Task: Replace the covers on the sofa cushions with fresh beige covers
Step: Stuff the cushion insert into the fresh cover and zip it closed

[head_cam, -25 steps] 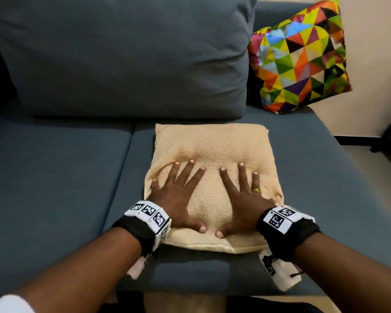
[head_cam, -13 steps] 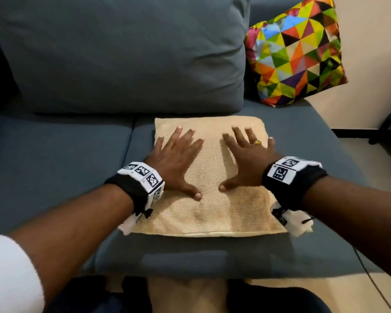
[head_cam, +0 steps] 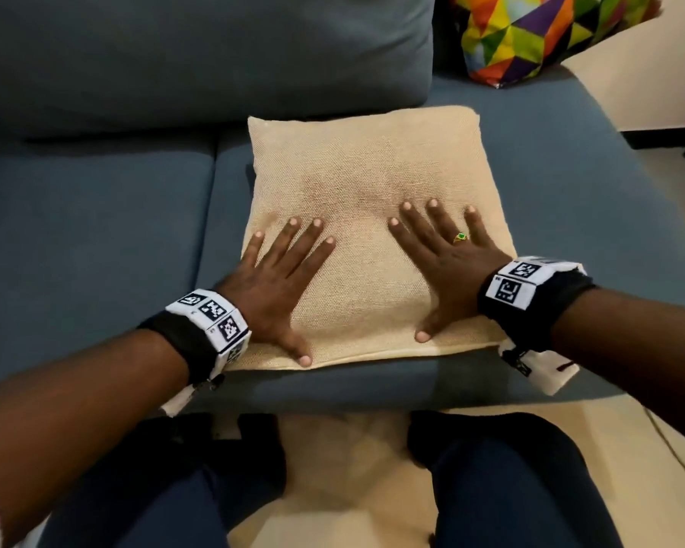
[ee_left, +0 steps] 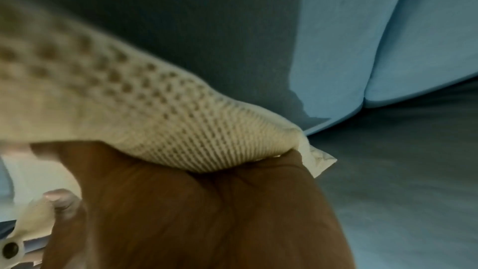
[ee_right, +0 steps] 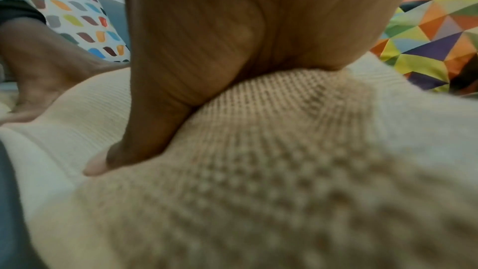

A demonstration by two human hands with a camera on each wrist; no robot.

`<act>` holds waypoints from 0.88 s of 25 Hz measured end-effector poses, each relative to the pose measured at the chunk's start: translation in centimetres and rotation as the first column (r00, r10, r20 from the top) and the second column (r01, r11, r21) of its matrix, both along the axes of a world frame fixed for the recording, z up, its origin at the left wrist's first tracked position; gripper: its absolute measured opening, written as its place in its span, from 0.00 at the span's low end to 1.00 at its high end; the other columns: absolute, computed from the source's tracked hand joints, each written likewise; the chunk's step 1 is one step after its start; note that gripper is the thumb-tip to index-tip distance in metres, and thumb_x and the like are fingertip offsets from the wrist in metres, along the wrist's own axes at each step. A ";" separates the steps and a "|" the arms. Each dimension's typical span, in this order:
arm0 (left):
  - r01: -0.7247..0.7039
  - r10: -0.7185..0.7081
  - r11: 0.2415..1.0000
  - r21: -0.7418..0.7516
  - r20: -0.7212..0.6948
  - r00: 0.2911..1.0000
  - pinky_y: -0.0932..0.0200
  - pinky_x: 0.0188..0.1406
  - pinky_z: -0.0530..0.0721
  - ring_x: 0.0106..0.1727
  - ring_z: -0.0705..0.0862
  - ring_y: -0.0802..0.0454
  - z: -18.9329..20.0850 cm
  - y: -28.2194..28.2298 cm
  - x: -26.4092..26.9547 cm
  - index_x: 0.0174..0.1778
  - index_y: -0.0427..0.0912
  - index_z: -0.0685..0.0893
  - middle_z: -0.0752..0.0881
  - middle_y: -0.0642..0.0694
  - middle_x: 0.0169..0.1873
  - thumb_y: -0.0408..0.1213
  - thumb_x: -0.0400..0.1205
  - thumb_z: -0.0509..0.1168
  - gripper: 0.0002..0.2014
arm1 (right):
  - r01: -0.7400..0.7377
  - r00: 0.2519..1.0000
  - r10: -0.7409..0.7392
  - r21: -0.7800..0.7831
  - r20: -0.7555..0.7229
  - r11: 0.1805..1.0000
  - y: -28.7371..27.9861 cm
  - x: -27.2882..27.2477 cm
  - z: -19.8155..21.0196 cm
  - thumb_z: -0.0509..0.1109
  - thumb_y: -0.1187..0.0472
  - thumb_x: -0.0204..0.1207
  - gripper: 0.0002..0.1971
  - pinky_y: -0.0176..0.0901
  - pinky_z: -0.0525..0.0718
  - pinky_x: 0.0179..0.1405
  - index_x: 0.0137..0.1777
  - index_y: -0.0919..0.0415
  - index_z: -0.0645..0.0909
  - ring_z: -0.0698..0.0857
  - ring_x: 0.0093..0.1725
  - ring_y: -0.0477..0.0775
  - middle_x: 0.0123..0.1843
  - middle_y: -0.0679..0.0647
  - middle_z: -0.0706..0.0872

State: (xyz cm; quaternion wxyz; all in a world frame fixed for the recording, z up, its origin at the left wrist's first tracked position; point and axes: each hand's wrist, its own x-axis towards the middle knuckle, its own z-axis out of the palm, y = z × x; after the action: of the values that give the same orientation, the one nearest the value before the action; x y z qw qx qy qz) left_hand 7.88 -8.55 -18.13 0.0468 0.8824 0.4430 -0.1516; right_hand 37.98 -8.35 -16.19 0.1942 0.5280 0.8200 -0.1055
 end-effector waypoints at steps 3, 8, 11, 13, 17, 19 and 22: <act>-0.027 0.026 0.999 -0.027 -0.024 0.999 0.20 0.78 0.45 0.82 0.21 0.43 0.0 -0.7 -0.8 0.82 0.52 0.22 0.19 0.49 0.80 0.91 0.44 0.58 0.81 | 0.053 0.999 -0.053 -0.045 -0.002 0.998 -0.7 2.1 0.0 0.69 0.12 0.39 0.82 0.82 0.32 0.76 0.77 0.43 0.12 0.19 0.81 0.60 0.79 0.44 0.13; -0.049 0.048 0.999 -0.020 -0.042 0.998 0.20 0.78 0.45 0.83 0.23 0.40 0.1 -0.9 -1.0 0.81 0.52 0.20 0.18 0.50 0.80 0.92 0.43 0.52 0.80 | 0.174 0.984 -0.172 -0.061 0.037 0.983 -2.7 5.5 -0.4 0.68 0.12 0.41 0.81 0.84 0.34 0.76 0.75 0.44 0.10 0.22 0.82 0.60 0.79 0.43 0.13; -0.084 0.081 0.996 -0.030 -0.084 0.993 0.21 0.79 0.44 0.83 0.24 0.38 0.4 -1.2 -1.6 0.79 0.53 0.18 0.16 0.51 0.79 0.92 0.43 0.52 0.79 | 0.229 0.973 -0.226 -0.060 0.051 0.971 -3.2 6.3 -0.6 0.65 0.11 0.41 0.80 0.82 0.33 0.77 0.74 0.43 0.09 0.24 0.83 0.60 0.79 0.41 0.13; -0.080 0.075 0.996 -0.050 -0.105 0.992 0.21 0.79 0.42 0.83 0.24 0.39 1.0 -1.0 -2.1 0.78 0.54 0.17 0.16 0.52 0.78 0.91 0.44 0.55 0.79 | 0.274 0.961 -0.269 -0.097 0.061 0.957 -3.4 7.0 -0.3 0.63 0.10 0.41 0.80 0.82 0.31 0.77 0.73 0.44 0.08 0.23 0.82 0.60 0.79 0.42 0.13; 0.001 -0.013 0.998 -0.063 -0.189 0.982 0.19 0.78 0.41 0.84 0.26 0.40 2.7 0.0 -4.1 0.79 0.54 0.18 0.16 0.52 0.78 0.89 0.43 0.60 0.81 | 0.336 0.932 -0.306 -0.145 0.194 0.931 -4.1 9.6 0.5 0.62 0.09 0.39 0.82 0.83 0.33 0.77 0.77 0.48 0.12 0.25 0.83 0.60 0.82 0.47 0.17; 0.048 -0.069 0.995 -0.087 -0.256 0.964 0.19 0.78 0.44 0.83 0.25 0.39 4.1 0.5 -5.3 0.77 0.54 0.15 0.14 0.51 0.77 0.89 0.45 0.58 0.79 | 0.337 0.912 -0.277 -0.169 0.301 0.926 -4.1 10.4 1.7 0.70 0.14 0.40 0.84 0.83 0.39 0.78 0.82 0.51 0.18 0.29 0.86 0.61 0.84 0.50 0.21; -0.017 0.003 0.997 -0.078 -0.179 0.984 0.21 0.80 0.47 0.81 0.22 0.40 7.2 2.5 -5.5 0.75 0.53 0.13 0.13 0.53 0.76 0.89 0.52 0.51 0.73 | 0.325 0.902 -0.260 -0.147 0.345 0.934 -1.6 10.1 5.4 0.82 0.32 0.55 0.75 0.79 0.51 0.80 0.87 0.56 0.31 0.35 0.88 0.62 0.88 0.54 0.29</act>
State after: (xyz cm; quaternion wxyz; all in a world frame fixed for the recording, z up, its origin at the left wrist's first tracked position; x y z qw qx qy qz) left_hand 2.37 -6.09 -10.89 0.0429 0.8604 0.4435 -0.2472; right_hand 48.04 -10.00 -10.77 0.3589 0.6332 0.6735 -0.1289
